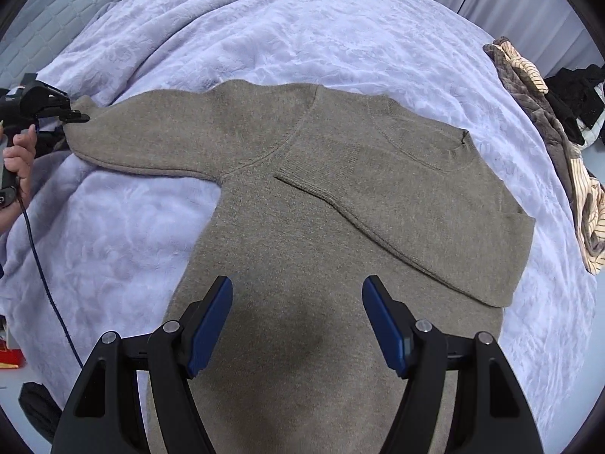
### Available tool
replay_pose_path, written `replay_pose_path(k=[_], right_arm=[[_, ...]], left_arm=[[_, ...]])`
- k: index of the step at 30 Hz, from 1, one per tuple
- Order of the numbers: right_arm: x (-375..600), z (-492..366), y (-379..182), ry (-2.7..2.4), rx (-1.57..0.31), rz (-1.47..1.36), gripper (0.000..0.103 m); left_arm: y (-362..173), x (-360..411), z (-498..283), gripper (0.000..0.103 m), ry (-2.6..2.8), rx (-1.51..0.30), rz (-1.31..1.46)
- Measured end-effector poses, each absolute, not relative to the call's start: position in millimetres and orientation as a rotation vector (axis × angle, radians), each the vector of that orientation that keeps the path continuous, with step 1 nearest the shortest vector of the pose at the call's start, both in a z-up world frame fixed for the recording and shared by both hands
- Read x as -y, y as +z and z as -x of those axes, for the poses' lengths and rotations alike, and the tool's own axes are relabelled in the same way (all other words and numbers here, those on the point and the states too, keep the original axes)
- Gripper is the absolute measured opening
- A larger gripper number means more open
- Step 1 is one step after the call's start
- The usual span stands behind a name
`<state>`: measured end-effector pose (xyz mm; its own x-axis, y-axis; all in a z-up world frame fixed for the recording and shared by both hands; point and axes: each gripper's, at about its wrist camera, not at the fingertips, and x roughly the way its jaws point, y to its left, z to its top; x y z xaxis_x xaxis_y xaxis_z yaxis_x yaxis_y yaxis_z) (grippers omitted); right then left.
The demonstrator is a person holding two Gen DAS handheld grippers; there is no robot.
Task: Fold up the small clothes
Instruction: 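Carry the held sleeve across the sweater body and release with left gripper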
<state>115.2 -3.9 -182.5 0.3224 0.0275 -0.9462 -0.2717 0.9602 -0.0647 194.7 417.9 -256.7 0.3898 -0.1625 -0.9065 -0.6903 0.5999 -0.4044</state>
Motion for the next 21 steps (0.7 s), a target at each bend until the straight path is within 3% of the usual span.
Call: replay_pose_path(k=[11,21], right_arm=[[52.5,-101.9,-137.0,0.138,-1.182,0.169,0.074],[109.0,-96.7,-122.7,0.107,-1.172,0.118,0.074]], left_arm=[[-186.7,-345.3,-219.8,0.01,0.279,-1.122,0.7],[-167.5,-243.4,-235.3,0.01,0.293,-1.203,0.473]])
